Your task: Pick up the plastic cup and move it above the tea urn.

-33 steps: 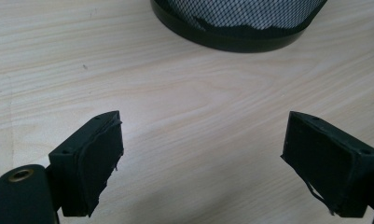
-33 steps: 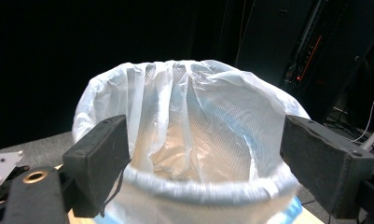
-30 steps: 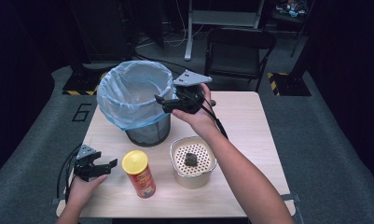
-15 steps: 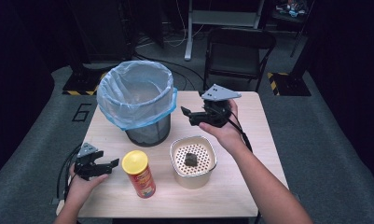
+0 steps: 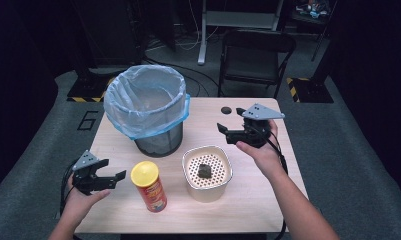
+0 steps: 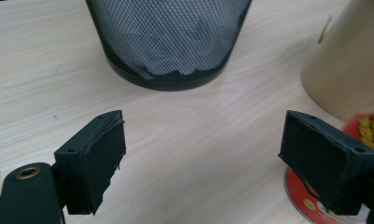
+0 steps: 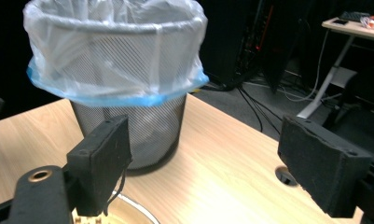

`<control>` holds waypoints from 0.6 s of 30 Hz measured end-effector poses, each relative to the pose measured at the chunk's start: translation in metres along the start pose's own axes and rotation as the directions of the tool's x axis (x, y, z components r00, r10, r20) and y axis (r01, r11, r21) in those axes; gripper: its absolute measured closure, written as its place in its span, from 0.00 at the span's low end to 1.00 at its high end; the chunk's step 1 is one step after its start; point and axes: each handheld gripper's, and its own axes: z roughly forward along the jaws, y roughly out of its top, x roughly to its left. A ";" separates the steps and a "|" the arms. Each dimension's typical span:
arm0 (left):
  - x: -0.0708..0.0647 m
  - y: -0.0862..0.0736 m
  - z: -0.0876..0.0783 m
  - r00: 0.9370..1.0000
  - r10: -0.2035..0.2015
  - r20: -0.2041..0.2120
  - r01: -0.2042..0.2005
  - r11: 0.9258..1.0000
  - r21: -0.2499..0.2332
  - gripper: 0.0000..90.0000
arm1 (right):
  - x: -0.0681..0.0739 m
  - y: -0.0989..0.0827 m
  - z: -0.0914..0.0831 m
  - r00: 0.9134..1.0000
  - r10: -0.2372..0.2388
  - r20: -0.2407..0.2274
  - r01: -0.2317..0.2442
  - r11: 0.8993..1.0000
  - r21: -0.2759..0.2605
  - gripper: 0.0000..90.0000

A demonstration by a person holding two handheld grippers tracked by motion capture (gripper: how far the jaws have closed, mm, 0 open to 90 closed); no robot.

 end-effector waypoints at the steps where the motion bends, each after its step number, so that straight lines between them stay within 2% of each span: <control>1: -0.002 -0.002 -0.002 1.000 0.012 0.009 -0.012 1.000 -0.001 0.15 | -0.001 -0.003 -0.003 1.000 0.007 0.005 -0.007 1.000 0.001 0.18; 5: -0.011 -0.009 -0.010 0.999 0.025 0.047 -0.025 1.000 0.001 0.14 | -0.006 -0.019 -0.012 0.999 0.012 0.037 -0.012 1.000 0.000 0.18; 7: -0.015 -0.010 -0.012 0.998 0.035 0.057 -0.035 0.999 0.005 0.13 | -0.008 -0.025 -0.014 0.999 0.030 0.041 -0.030 1.000 -0.002 0.18; 8: -0.018 -0.011 -0.013 0.997 0.043 0.068 -0.044 0.999 0.002 0.13 | -0.009 -0.028 -0.015 0.999 0.024 0.040 -0.025 1.000 0.001 0.18; 10: -0.026 -0.012 -0.015 0.996 0.033 0.085 -0.033 0.999 -0.005 0.12 | -0.009 -0.033 -0.015 0.998 0.035 0.048 -0.035 0.999 0.009 0.18; 11: -0.029 -0.012 -0.016 0.995 0.045 0.091 -0.044 0.999 -0.014 0.12 | -0.009 -0.036 -0.015 0.998 0.034 0.051 -0.035 0.999 0.012 0.18; 12: -0.032 -0.012 -0.017 0.994 0.039 0.104 -0.038 0.999 -0.011 0.12 | -0.009 -0.038 -0.015 0.998 0.034 0.052 -0.035 0.999 0.019 0.18; 14: -0.034 -0.013 -0.019 0.990 0.071 0.121 -0.069 0.997 -0.016 0.12 | -0.009 -0.043 -0.015 0.998 0.041 0.057 -0.042 0.999 0.027 0.17; 16: -0.039 -0.014 -0.019 0.988 0.072 0.139 -0.069 0.997 -0.021 0.12 | -0.009 -0.047 -0.016 0.997 0.049 0.054 -0.050 0.998 0.027 0.17; 18: -0.043 -0.016 -0.019 0.983 0.072 0.169 -0.073 0.997 -0.004 0.12 | -0.008 -0.051 -0.016 0.997 0.042 0.061 -0.044 0.999 0.030 0.17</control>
